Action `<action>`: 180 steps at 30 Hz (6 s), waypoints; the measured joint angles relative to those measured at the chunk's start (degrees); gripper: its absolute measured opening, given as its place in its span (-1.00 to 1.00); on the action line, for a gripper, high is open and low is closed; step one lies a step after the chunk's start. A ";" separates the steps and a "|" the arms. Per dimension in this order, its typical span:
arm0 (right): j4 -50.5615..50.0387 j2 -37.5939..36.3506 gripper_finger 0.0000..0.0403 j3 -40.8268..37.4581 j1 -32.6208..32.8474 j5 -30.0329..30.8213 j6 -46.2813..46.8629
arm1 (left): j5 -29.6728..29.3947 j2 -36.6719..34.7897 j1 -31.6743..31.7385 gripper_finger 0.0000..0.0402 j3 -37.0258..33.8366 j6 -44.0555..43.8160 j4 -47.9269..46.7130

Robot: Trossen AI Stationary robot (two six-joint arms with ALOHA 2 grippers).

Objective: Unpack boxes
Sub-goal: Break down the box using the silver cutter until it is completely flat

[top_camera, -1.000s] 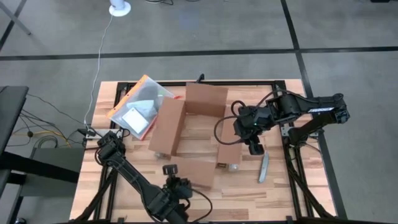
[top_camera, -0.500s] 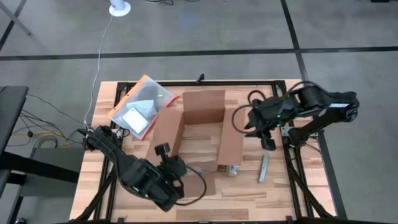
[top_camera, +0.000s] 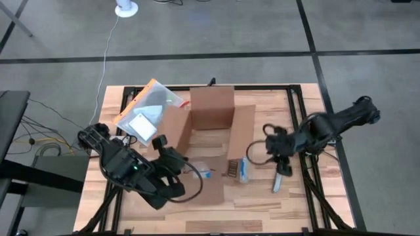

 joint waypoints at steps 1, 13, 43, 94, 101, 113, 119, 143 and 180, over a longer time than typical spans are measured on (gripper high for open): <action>5.07 -0.33 -0.41 -2.88 0.60 0.54 0.12 | 0.00 -0.23 0.03 -1.00 0.00 -0.20 0.01; 45.23 5.21 -0.41 -15.63 -10.88 13.35 -16.50 | -0.08 -0.47 -0.13 -1.00 0.00 -5.60 0.08; 15.75 -7.76 -0.41 -12.41 -5.94 12.09 -5.99 | 22.10 1.36 22.12 -0.38 -1.07 -0.59 0.06; 17.84 -7.30 -0.41 -24.03 2.91 12.77 7.18 | 33.64 -10.88 33.91 -0.27 -45.33 -23.43 19.38; 17.98 -7.30 -0.41 -24.03 2.91 12.77 7.18 | 35.32 -10.92 33.79 -0.27 -45.22 -24.11 21.09; 17.96 -7.30 -0.41 -24.03 2.91 12.77 6.59 | 35.12 -11.41 33.73 -0.27 -43.50 -23.89 21.90; 17.75 -7.30 -0.41 -24.03 2.91 12.77 6.59 | 34.95 -11.44 33.73 -0.27 -43.50 -24.29 24.13; 16.88 -7.33 -0.41 -23.99 2.80 12.74 6.84 | 39.51 -11.52 32.92 -0.89 -59.13 -21.83 43.19; 29.06 5.01 -0.41 -0.68 -20.22 -0.68 -2.65 | 64.49 -11.58 40.77 -1.00 -62.96 -4.84 94.52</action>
